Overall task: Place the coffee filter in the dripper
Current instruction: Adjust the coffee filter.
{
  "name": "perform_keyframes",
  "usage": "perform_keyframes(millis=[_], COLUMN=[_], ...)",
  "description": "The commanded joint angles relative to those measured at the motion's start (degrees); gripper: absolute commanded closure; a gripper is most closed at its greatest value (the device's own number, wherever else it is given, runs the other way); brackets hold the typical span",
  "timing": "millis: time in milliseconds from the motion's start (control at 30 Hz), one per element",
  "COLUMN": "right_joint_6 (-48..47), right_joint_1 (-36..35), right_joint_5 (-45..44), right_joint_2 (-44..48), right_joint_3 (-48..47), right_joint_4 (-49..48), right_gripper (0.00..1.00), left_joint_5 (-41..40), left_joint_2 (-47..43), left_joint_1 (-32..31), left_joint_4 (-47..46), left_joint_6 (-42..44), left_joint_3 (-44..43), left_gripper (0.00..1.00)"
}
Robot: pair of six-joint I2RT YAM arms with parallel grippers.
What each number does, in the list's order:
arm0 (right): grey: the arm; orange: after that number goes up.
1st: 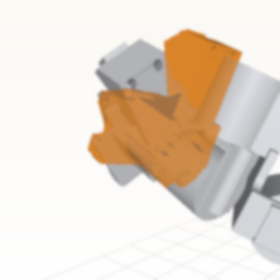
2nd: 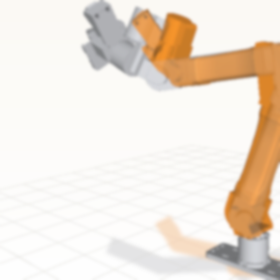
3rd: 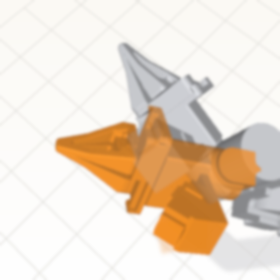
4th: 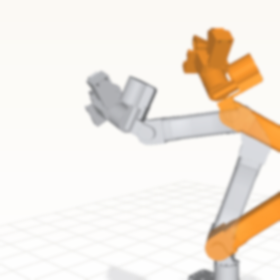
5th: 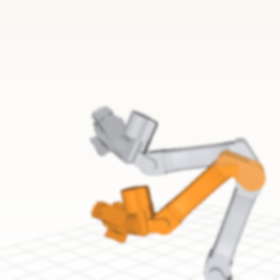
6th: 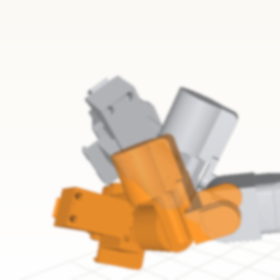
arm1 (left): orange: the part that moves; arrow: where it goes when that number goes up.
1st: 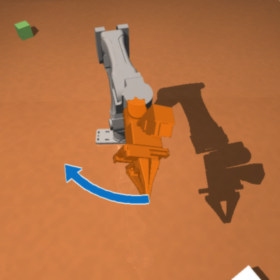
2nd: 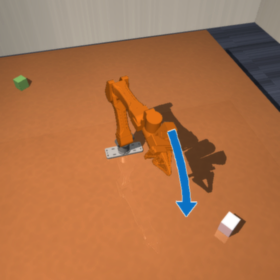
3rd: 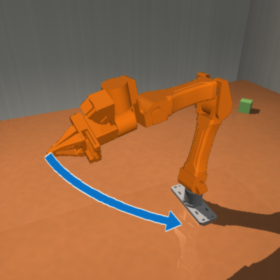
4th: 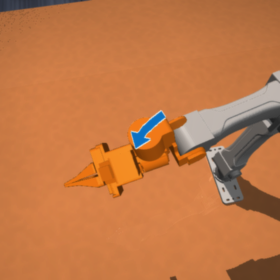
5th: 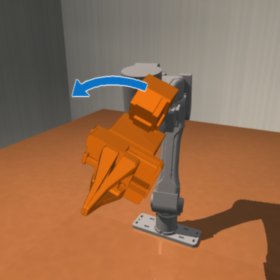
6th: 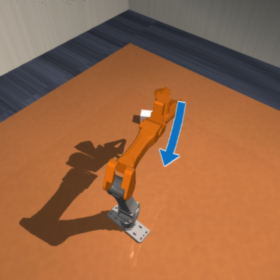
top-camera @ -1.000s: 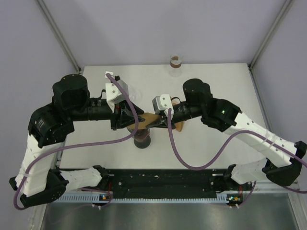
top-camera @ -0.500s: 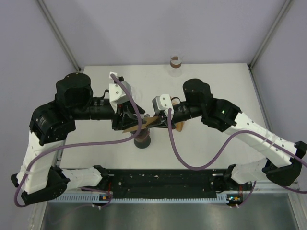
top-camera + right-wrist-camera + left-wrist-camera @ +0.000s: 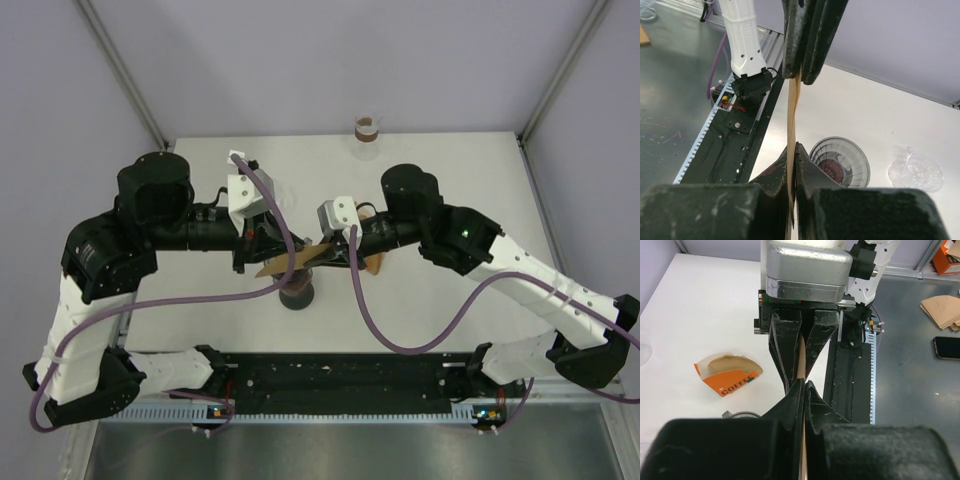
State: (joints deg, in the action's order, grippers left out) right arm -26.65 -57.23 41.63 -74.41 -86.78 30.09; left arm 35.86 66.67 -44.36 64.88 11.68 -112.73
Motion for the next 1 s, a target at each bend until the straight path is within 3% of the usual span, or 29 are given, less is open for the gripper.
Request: perform_keyframes(millis=[0, 400, 833, 867, 967], right_joint_6=[0.90, 0.46, 0.64, 0.64, 0.64], right_joint_1=[-0.42, -0.51, -0.51, -0.51, -0.51], right_joint_5=[0.74, 1.00, 0.39, 0.30, 0.12], right_joint_2=[0.76, 0.41, 0.50, 0.50, 0.15], right_joint_3=[-2.16, -2.07, -1.99, -1.99, -2.16], right_joint_4=[-0.47, -0.38, -0.38, -0.38, -0.38], right_gripper=[1.00, 1.00, 1.00, 1.00, 1.00], left_joint_5=[-2.19, -8.96, -2.90, -2.81, -0.89], left_joint_2=[0.47, 1.35, 0.65, 0.65, 1.00], left_joint_1=[-0.20, -0.20, -0.29, -0.29, -0.29], left_joint_4=[-2.21, -3.71, -1.43, -1.16, -0.90], left_joint_6=[-1.40, -2.54, -0.79, -0.52, -0.87], left_joint_3=[-1.70, -3.72, -2.23, -2.49, -4.25], left_gripper=[1.00, 1.00, 1.00, 0.99, 0.72])
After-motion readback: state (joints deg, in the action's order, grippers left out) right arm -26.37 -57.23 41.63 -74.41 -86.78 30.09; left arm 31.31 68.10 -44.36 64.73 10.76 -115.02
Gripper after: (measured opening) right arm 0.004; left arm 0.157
